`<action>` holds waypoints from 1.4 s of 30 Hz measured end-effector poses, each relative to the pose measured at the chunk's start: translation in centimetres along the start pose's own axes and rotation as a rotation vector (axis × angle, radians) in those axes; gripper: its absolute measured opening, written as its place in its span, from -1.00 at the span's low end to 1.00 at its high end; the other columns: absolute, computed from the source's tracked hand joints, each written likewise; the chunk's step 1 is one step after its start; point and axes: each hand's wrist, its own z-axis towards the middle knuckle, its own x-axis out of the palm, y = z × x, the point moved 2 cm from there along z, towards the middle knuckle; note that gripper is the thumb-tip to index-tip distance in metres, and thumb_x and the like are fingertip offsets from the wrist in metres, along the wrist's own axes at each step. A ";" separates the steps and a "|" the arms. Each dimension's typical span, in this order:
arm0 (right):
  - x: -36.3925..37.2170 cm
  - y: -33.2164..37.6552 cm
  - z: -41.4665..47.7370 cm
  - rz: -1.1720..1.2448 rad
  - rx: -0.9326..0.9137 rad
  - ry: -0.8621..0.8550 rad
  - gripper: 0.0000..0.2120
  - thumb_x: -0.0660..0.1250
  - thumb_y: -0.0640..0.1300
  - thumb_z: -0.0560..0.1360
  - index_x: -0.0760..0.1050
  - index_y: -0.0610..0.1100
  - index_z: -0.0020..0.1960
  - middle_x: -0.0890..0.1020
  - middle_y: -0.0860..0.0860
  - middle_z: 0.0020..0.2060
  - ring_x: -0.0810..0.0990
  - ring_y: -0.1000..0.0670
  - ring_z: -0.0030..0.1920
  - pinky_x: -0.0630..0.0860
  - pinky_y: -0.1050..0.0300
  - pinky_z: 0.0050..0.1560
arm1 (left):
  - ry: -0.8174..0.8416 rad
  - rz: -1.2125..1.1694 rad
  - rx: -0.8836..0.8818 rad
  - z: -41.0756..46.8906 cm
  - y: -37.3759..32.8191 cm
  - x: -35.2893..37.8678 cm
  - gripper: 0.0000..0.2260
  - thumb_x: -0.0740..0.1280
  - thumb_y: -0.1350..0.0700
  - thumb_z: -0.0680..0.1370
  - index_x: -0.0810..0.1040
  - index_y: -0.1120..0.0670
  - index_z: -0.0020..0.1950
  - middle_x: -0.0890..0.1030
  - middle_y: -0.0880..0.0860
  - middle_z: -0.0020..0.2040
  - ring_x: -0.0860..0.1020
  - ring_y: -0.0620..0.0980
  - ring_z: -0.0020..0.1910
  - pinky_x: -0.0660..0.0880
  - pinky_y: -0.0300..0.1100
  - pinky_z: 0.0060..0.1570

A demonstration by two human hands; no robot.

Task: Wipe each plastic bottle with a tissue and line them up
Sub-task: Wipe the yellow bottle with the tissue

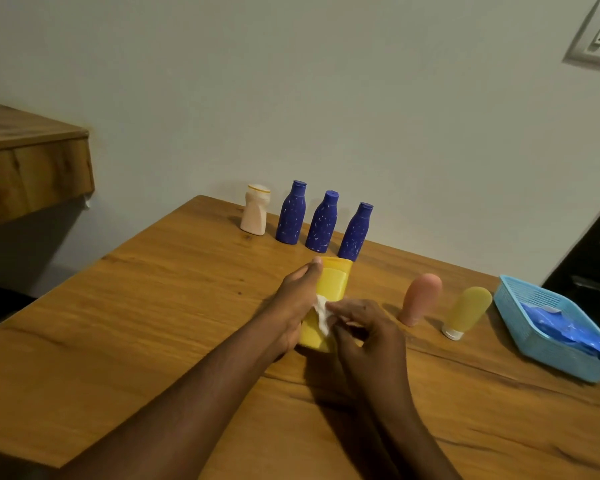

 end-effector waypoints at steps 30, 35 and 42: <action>2.3 -0.4 -2.0 0.260 0.326 0.047 -0.84 0.42 -0.32 0.47 0.69 -0.08 -0.16 0.73 0.01 -0.20 0.70 -0.02 -0.12 0.63 -0.15 0.02 | -0.110 -0.531 -0.004 -0.8 -1.1 -0.1 -0.48 0.15 -0.22 0.69 0.47 0.15 0.44 0.65 0.16 0.24 0.66 0.11 0.14 0.61 0.11 -0.07; 0.6 -0.4 -1.5 0.206 0.273 -0.081 -0.83 0.43 -0.27 0.49 0.68 -0.01 -0.08 0.72 0.12 -0.14 0.68 0.13 -0.08 0.64 0.06 0.00 | -0.096 -0.496 0.048 -1.0 -1.5 -0.1 -0.49 0.14 -0.24 0.68 0.45 0.10 0.44 0.66 0.15 0.20 0.64 0.13 0.17 0.59 0.19 0.14; 0.2 -0.2 0.3 -0.086 -0.016 -0.066 -0.70 0.41 -0.28 0.52 0.59 0.08 0.12 0.62 0.18 0.04 0.57 0.24 0.06 0.56 0.32 0.03 | 0.087 -0.403 -0.026 -1.3 -0.8 0.6 -0.45 0.05 -0.29 0.68 0.37 0.03 0.52 0.68 0.16 0.23 0.61 0.15 0.22 0.51 0.17 0.24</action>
